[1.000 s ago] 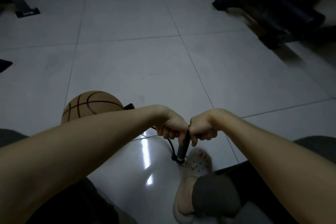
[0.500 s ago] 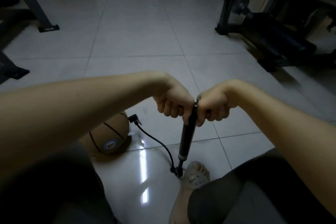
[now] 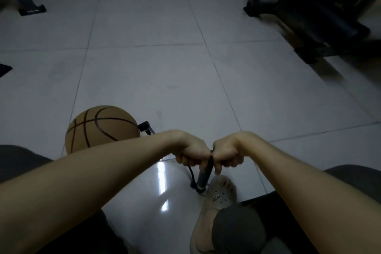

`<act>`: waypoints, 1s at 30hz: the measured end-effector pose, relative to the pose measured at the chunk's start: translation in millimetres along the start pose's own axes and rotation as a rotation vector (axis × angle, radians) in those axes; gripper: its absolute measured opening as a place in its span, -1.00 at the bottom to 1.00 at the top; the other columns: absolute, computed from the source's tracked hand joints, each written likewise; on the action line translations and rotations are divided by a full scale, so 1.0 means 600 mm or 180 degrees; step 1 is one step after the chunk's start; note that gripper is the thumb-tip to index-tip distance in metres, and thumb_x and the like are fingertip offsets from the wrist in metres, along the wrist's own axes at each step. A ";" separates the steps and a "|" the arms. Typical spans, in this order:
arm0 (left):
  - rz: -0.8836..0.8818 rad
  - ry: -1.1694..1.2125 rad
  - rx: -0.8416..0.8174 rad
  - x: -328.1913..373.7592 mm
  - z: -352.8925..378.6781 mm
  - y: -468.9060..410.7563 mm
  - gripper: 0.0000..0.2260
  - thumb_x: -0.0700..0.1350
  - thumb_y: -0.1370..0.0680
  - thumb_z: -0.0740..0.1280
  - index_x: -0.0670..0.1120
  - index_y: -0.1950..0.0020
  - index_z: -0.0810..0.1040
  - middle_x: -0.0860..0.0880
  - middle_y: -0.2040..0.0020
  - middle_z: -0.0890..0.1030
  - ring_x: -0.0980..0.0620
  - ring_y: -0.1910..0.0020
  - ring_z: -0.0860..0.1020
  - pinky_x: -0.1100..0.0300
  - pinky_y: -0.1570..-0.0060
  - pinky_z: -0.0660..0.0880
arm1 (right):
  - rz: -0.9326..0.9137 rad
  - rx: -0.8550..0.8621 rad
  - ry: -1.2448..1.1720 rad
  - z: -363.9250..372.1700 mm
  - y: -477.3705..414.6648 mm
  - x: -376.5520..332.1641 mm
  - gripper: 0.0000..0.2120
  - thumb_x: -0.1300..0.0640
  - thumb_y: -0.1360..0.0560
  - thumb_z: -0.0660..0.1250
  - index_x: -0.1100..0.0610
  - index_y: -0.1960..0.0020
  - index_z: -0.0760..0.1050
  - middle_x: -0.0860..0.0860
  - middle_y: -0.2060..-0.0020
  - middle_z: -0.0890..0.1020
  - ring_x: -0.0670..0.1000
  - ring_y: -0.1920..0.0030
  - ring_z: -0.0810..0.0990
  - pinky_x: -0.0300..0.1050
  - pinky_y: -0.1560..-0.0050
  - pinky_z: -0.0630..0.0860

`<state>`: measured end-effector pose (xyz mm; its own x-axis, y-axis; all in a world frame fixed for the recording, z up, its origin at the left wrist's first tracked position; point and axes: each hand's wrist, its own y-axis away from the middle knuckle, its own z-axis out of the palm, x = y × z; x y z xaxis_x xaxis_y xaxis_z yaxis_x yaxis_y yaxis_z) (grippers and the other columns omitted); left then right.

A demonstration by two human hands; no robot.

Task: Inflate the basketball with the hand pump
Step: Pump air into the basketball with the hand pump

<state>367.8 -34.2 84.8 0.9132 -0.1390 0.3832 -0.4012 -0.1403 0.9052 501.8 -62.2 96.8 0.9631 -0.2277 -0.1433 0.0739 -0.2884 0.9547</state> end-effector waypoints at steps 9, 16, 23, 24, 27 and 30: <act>-0.0032 -0.0071 0.0122 0.075 -0.080 0.186 -0.68 -0.19 -0.54 0.32 0.01 0.36 0.30 0.06 0.48 0.15 0.10 0.56 0.08 0.32 0.51 -0.02 | -0.0041 0.0269 -0.0128 -0.086 0.195 -0.029 -0.67 0.19 -0.53 0.38 0.05 0.34 0.34 -0.04 0.52 0.22 -0.07 0.55 0.13 -0.29 0.51 0.07; 0.0023 -0.0065 0.0137 0.074 -0.095 0.218 -0.63 -0.21 -0.54 0.33 0.01 0.40 0.28 0.05 0.48 0.15 0.09 0.52 0.07 0.26 0.51 -0.01 | -0.0104 0.0385 0.0043 -0.100 0.226 -0.044 -0.68 0.22 -0.49 0.40 0.07 0.34 0.34 -0.02 0.49 0.23 -0.04 0.51 0.13 -0.22 0.49 0.09; -0.0062 -0.0066 0.0147 0.024 -0.041 0.062 -0.64 -0.25 -0.50 0.34 -0.02 0.41 0.28 0.02 0.47 0.16 0.06 0.49 0.07 0.24 0.47 0.00 | -0.0131 0.0242 -0.0019 -0.039 0.064 -0.011 -0.80 0.24 -0.49 0.37 0.09 0.26 0.40 -0.02 0.51 0.26 -0.03 0.51 0.15 -0.16 0.42 0.12; -0.0066 -0.0043 0.0131 0.018 -0.035 0.046 -0.65 -0.25 -0.50 0.34 -0.03 0.40 0.29 0.02 0.47 0.17 0.06 0.49 0.07 0.25 0.48 0.00 | -0.0135 0.0187 -0.0042 -0.035 0.045 -0.007 -0.80 0.24 -0.48 0.37 0.09 0.25 0.40 -0.01 0.50 0.26 -0.03 0.50 0.16 -0.15 0.42 0.12; -0.0077 0.0039 0.0044 0.004 -0.020 0.007 -0.67 -0.24 -0.49 0.34 -0.02 0.39 0.29 0.02 0.46 0.17 0.05 0.49 0.06 0.22 0.44 -0.02 | -0.0110 0.0075 -0.0076 -0.020 0.005 0.000 -0.84 0.23 -0.49 0.38 0.12 0.22 0.43 -0.01 0.50 0.29 -0.03 0.50 0.18 -0.16 0.42 0.14; -0.0059 0.0105 -0.0017 -0.002 -0.014 -0.008 -0.68 -0.23 -0.49 0.34 -0.02 0.38 0.30 0.03 0.47 0.18 0.06 0.50 0.08 0.21 0.44 -0.01 | -0.0137 0.0059 -0.0074 -0.015 -0.012 0.005 -0.88 0.24 -0.49 0.38 0.14 0.19 0.47 -0.01 0.50 0.30 -0.03 0.51 0.19 -0.16 0.43 0.15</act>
<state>369.5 -25.3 81.5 0.9224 -0.1042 0.3720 -0.3837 -0.1371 0.9132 506.2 -52.7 91.9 0.9529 -0.2361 -0.1903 0.1101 -0.3155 0.9425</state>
